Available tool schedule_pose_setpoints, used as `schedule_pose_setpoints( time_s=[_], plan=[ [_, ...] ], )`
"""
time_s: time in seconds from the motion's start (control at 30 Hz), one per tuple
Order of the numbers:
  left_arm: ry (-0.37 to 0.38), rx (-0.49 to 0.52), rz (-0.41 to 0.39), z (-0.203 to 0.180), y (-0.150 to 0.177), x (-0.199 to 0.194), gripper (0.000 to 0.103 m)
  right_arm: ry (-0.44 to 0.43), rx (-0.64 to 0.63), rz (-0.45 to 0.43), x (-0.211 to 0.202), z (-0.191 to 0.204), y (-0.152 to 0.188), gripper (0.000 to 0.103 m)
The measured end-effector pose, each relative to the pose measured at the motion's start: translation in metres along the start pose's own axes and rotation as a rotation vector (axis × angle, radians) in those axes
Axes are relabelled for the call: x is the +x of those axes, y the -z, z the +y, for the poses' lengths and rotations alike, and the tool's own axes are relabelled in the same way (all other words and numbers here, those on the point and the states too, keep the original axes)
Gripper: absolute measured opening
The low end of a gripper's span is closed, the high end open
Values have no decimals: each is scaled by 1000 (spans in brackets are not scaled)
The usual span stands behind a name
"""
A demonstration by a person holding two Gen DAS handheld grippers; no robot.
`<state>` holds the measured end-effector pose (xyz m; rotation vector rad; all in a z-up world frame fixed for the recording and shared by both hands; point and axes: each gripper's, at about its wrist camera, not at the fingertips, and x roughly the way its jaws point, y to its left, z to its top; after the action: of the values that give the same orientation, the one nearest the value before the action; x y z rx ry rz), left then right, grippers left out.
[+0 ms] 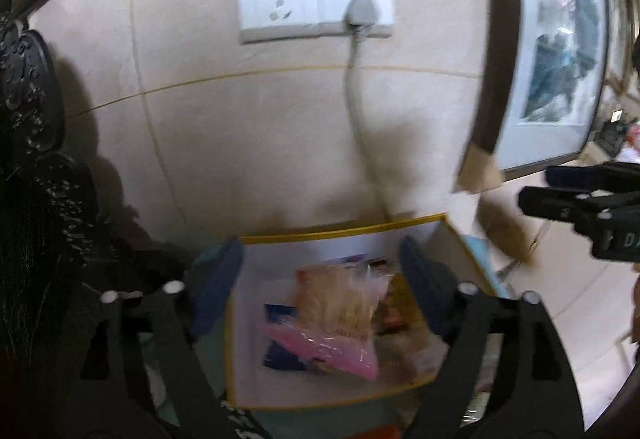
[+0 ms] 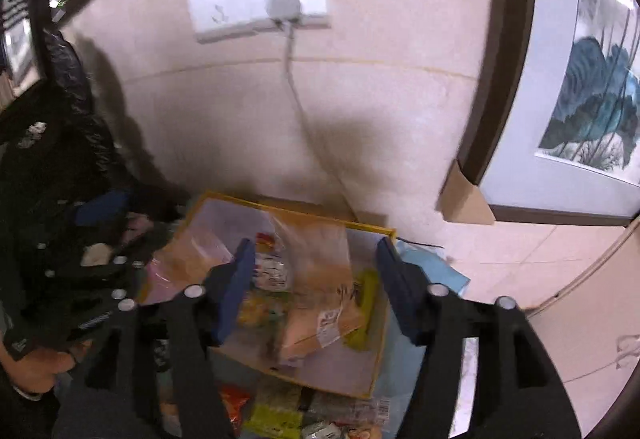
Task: Organize snacks
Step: 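Carry the brown bag and pink-bottomed bag into the yellow box and release, then move the left tool to the brown wrapped pack while the right tool approaches the cartoon bag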
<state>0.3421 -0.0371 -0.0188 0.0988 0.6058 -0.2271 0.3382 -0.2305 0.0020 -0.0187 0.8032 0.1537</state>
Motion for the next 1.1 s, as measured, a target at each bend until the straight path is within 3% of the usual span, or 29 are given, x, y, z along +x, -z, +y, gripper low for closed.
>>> schedule_pose_setpoints(
  time_s=[0.23,0.47,0.63,0.83,0.97,1.1],
  plan=[
    [-18,-47,52,23,34,0,86,-9,-31,46,11,-4,35,64],
    [-21,-64,83,20,84,-33,92,-60,-22,119,1,0,88,65],
    [1,-109,209,13,161,-41,93,-114,21,272,10,11,173,65],
    [-16,-84,355,5,240,-37,93,-96,17,418,27,28,261,65],
    [-36,-49,399,2,264,-34,93,-81,32,453,33,32,278,65],
    [-42,-38,401,3,267,-30,93,-59,12,463,37,34,281,65]
  ],
)
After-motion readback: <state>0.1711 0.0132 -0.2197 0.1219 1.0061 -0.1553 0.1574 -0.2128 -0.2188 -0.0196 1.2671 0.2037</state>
